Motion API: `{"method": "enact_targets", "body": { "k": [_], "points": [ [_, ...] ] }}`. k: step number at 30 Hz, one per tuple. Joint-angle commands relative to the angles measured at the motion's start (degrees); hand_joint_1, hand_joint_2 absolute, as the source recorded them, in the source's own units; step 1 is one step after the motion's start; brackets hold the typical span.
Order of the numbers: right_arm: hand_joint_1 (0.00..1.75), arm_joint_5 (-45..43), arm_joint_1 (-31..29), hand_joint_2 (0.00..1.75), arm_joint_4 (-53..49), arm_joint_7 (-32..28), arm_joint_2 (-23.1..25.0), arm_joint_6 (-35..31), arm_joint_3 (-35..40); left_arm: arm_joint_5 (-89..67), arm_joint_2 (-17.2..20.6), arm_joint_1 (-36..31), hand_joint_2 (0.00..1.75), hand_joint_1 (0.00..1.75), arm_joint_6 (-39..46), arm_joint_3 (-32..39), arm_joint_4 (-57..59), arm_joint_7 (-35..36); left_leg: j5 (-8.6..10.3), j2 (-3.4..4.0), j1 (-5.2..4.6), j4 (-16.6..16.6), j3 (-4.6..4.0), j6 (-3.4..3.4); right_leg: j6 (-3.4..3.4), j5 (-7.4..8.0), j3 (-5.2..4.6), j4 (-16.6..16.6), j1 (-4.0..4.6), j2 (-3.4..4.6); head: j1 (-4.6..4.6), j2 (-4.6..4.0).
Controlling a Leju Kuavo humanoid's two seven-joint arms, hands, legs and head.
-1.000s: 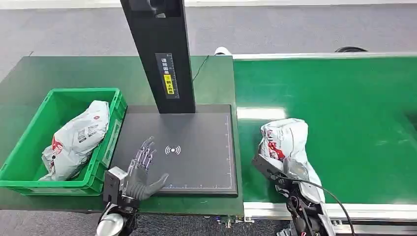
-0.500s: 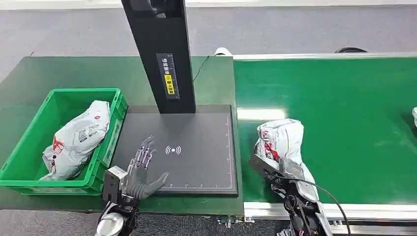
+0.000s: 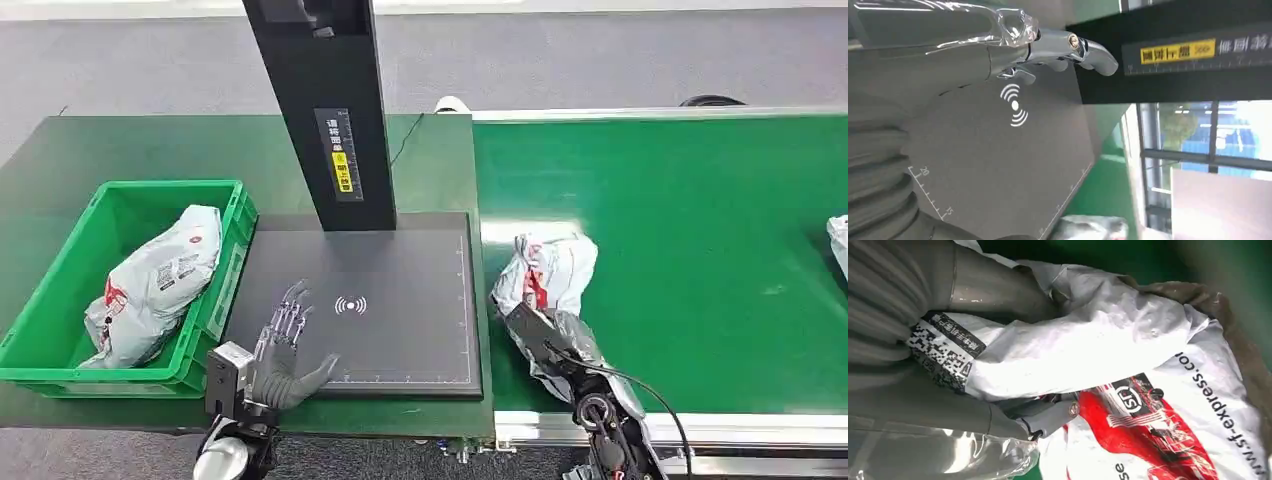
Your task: Moved the parcel from conveyor to table for the left to box.
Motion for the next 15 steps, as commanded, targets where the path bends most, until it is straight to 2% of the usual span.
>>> {"method": "enact_targets", "body": {
  "k": [1,3,11,15],
  "points": [
    [1.75,-18.18,4.72,1.75,-19.43,-21.85,4.7,-13.86,-5.57,2.25,0.37,1.3,1.75,0.0,0.88,1.61,-1.06,-2.74,-0.01,-0.02,0.02,0.01,-0.07,0.02,-0.04,-0.02,-0.03,-0.02,0.04,-0.13,0.0,0.0],
    [1.75,-17.92,6.36,1.75,-25.14,-16.05,3.95,-13.95,-1.88,2.26,0.46,0.92,1.75,0.0,1.04,0.92,-0.84,-2.75,-0.01,0.02,-0.03,0.03,-0.18,0.02,-0.01,-0.03,-0.16,0.06,-0.01,-0.05,0.0,0.0],
    [1.75,-19.84,6.7,1.75,-23.73,-17.43,3.08,-15.9,-1.97,2.28,0.64,0.91,1.75,0.0,1.15,0.82,-0.88,-2.75,-0.01,0.0,0.02,0.0,-0.22,0.01,-0.04,0.0,-0.14,-0.02,0.05,-0.12,0.02,0.0],
    [1.75,-14.85,7.02,1.75,-26.41,-20.76,3.81,-25.07,-3.06,2.29,0.44,0.95,1.75,0.0,1.22,0.84,-1.2,-2.74,-0.03,0.06,-0.02,-0.02,-0.17,0.01,-0.02,-0.01,-0.15,0.0,0.0,-0.02,0.02,0.0]
  ]
}}
